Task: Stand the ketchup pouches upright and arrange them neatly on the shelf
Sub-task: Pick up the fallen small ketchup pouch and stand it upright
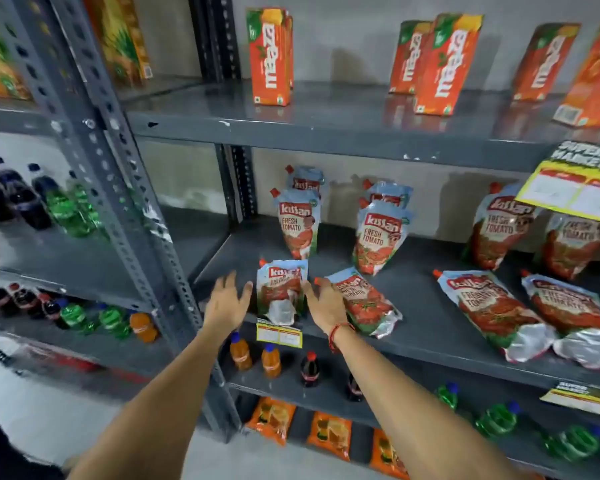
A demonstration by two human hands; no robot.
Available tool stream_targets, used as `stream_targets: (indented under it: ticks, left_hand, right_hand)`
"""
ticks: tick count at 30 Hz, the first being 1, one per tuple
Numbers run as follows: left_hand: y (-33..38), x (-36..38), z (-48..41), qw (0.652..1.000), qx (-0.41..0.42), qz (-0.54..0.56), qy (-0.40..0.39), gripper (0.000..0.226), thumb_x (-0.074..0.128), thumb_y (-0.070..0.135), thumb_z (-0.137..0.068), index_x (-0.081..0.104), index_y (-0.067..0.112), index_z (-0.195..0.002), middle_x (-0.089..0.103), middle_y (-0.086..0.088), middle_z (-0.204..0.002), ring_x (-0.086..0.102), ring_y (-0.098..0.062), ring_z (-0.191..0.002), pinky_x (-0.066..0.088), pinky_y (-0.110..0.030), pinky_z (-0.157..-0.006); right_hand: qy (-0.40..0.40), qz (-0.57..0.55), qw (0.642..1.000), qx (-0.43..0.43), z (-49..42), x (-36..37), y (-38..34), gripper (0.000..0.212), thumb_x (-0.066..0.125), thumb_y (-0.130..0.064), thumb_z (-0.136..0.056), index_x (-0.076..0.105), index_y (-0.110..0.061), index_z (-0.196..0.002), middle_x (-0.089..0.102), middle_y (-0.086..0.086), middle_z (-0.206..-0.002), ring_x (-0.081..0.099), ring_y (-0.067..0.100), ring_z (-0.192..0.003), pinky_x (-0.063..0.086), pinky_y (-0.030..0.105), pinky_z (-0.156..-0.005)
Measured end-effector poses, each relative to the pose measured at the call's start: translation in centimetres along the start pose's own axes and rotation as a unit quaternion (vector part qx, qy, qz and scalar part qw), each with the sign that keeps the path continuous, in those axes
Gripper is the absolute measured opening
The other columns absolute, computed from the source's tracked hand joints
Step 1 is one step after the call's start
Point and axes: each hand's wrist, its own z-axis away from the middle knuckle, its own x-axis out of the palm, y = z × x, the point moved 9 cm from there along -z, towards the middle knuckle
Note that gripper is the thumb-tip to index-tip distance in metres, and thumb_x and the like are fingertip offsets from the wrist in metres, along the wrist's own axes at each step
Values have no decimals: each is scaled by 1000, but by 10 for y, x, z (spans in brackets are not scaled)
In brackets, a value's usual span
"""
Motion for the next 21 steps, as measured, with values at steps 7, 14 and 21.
stream_targets:
  ticks: [7,14,21]
  left_hand:
    - [-10,55,-56,908,-254,313,-116,51,54,28,-87,47,-1,-129,55,-21,-130,54,-36,-116,46,-45,-101]
    - [1,72,-65,870,-279,386,-129,41,44,34,-95,53,4,-121,61,-17,-122,59,-33,-108,48,-42,-91]
    - [41,25,-93,862,-107,492,-52,33,45,41,-93,59,12,-99,69,-4,-98,66,-18,-89,50,-27,-65]
  right_hand:
    - [-32,-158,961,224,-49,58,33,46,42,-36,-97,56,0,-122,60,21,-126,56,35,-115,41,29,-84]
    - [30,-224,951,211,-61,73,40,34,45,-22,-97,59,7,-108,65,22,-113,61,31,-102,40,23,-73]
    - [78,-263,961,37,-81,27,-5,15,45,-23,-97,49,-10,-89,63,4,-92,60,15,-87,47,15,-67]
